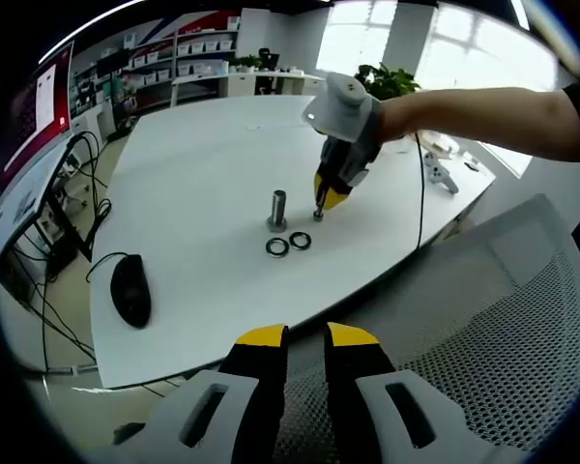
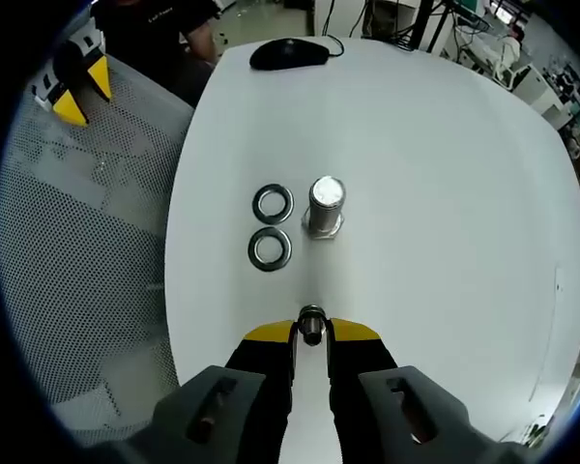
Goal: Place the washer onto the threaded stud by aligning its center hole with the stud, sliding it down to the base, and recovering from edge contact or off-axis alignment until the washer reaches the visible bottom stop.
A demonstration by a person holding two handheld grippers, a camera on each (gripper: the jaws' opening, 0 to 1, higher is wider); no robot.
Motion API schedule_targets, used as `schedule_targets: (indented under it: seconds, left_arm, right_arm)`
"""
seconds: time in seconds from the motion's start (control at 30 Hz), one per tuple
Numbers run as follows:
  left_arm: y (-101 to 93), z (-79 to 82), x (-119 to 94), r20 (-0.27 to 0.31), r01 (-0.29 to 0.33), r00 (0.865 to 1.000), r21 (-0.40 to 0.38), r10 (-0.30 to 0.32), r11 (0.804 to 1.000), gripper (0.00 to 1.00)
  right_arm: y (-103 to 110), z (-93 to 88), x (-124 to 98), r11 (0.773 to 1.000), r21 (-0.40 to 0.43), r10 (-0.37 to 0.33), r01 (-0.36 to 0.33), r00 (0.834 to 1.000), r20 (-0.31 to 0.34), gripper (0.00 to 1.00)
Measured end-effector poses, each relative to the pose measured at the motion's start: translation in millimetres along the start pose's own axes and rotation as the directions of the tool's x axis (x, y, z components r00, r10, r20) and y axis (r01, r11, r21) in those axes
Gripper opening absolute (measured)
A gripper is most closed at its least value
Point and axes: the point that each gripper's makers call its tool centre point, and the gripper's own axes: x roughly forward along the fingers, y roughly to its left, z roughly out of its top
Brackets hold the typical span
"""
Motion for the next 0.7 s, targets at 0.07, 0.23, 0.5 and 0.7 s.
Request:
schedule_targets:
  seconds: [0.07,0.23,0.5,0.7]
  left_arm:
    - [0.0,0.0,-0.1,0.0,0.0,1.0,0.0,0.0,1.0,0.12]
    - [0.2,0.1,0.0,-0.001,0.001,1.0,0.002,-0.001,1.0,0.12]
    - [-0.7,0.6,0.1,0.001,0.001,1.0,0.001,-0.001,1.0,0.12]
    - [-0.8,0.9,0.3,0.001,0.002,1.0,0.002,-0.002,1.0,0.12]
  right_arm:
    - [0.7,-0.7,4.1,1.0,0.001,0.0,0.0,1.0,-0.006,0.14]
    - [-0.7,-1.8,10.8,1.0,-0.011,-0.016,0.016,1.0,-0.018,0.14]
    - [-0.6,-0.9,13.6,1.0,-0.014,-0.003,0.002,0.999,-0.032,0.14]
    - [0.9,-4.1,15.3,1.0,-0.003,-0.004,0.004,0.999,-0.044,0.14]
